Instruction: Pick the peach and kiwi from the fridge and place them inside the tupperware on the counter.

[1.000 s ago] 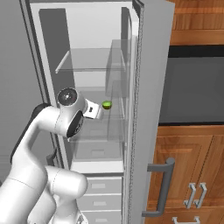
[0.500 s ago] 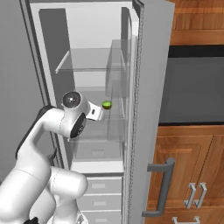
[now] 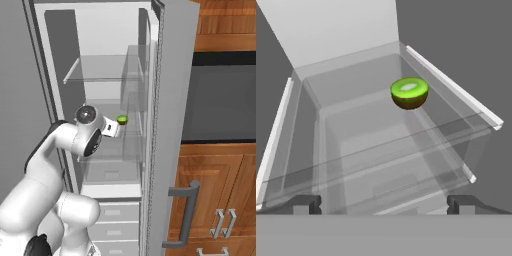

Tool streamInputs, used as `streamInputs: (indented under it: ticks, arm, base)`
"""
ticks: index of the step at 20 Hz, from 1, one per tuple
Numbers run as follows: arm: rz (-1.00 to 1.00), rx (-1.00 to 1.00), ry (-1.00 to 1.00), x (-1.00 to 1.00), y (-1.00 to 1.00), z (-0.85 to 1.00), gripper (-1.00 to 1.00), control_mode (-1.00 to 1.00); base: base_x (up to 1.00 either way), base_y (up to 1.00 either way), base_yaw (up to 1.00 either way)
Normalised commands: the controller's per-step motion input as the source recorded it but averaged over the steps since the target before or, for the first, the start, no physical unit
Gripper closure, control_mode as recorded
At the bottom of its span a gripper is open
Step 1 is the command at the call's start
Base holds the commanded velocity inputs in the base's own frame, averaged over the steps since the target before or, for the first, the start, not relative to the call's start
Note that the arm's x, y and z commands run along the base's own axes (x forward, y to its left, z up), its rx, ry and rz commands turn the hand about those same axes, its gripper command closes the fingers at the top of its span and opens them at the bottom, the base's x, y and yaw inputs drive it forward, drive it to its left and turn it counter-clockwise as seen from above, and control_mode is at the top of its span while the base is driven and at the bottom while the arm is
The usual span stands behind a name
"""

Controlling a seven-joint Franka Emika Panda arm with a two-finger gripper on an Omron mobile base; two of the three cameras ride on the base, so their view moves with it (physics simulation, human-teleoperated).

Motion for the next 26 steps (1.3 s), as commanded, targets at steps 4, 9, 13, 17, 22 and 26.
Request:
streamInputs:
  ticks: [4, 9, 13, 17, 22, 26]
  arm:
    - [0.0, 0.0, 0.0, 0.2, -0.05, -0.03, -1.0, -1.0]
    - [0.0, 0.0, 0.0, 0.2, -0.03, -0.02, -1.0, -1.0]
    - [0.0, 0.0, 0.0, 0.24, 0.0, -0.06, -1.0, -1.0]
    - [0.0, 0.0, 0.0, 0.22, -0.01, -0.1, -1.0, -1.0]
    - [0.0, 0.0, 0.0, 0.18, -0.12, -0.14, -1.0, -1.0]
    - [0.0, 0.0, 0.0, 0.19, -0.1, -0.14, -1.0, -1.0]
  base:
    - [0.0, 0.0, 0.0]
    - [0.0, 0.0, 0.0]
    - [0.0, 0.0, 0.0]
    - [0.0, 0.0, 0.0]
    - [0.0, 0.0, 0.0]
    - [0.0, 0.0, 0.0]
